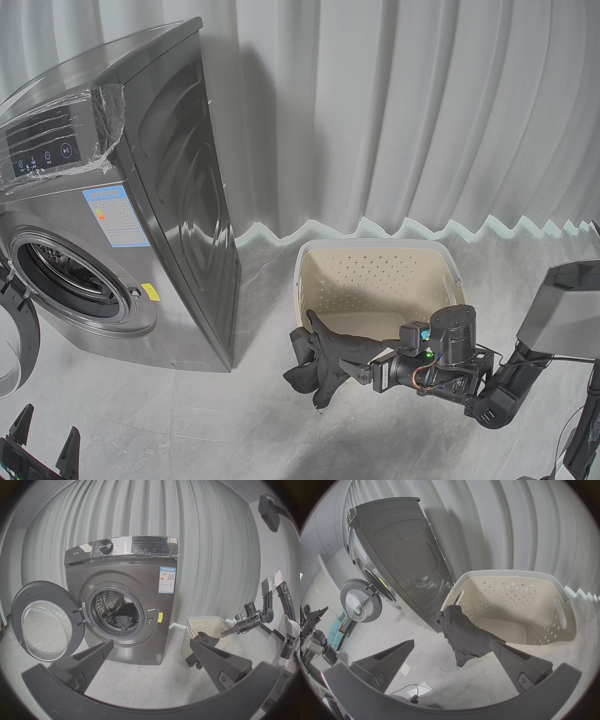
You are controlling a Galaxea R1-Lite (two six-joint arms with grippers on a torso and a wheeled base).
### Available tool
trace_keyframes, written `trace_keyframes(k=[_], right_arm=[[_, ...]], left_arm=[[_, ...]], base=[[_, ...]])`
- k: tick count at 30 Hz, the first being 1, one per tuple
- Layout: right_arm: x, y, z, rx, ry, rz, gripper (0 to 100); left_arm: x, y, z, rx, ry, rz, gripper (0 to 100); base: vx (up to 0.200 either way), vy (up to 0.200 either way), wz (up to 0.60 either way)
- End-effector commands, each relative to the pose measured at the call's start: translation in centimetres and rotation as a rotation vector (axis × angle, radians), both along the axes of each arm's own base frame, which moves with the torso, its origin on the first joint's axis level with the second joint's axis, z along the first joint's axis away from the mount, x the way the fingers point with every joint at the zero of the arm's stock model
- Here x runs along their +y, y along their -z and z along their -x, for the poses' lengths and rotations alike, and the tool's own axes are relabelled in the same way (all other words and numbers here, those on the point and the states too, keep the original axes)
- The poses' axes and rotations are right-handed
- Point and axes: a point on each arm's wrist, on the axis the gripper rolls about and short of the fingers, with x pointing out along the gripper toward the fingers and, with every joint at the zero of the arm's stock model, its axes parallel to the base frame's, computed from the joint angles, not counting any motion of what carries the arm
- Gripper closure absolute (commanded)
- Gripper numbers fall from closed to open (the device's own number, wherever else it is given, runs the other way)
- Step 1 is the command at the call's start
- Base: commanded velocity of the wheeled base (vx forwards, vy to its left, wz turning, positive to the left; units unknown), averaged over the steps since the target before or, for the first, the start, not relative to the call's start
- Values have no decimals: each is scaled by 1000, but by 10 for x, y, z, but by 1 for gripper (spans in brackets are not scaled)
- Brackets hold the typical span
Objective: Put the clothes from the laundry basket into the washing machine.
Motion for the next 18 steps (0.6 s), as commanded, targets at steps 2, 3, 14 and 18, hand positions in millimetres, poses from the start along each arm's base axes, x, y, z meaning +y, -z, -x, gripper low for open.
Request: trace_keyframes(k=[2,3,14,18], right_arm=[[6,30,-8,35,-3,26,0],[7,36,-9,39,-3,29,0],[21,49,-30,-1,-3,6,0],[25,56,-36,-13,-6,14,0]], left_arm=[[0,4,0,1,-1,0,0],[0,4,0,3,2,0,0],[0,4,0,1,1,0,0],[0,4,0,1,-1,0,0]], base=[[0,0,0],[0,0,0],[0,0,0],[0,0,0]])
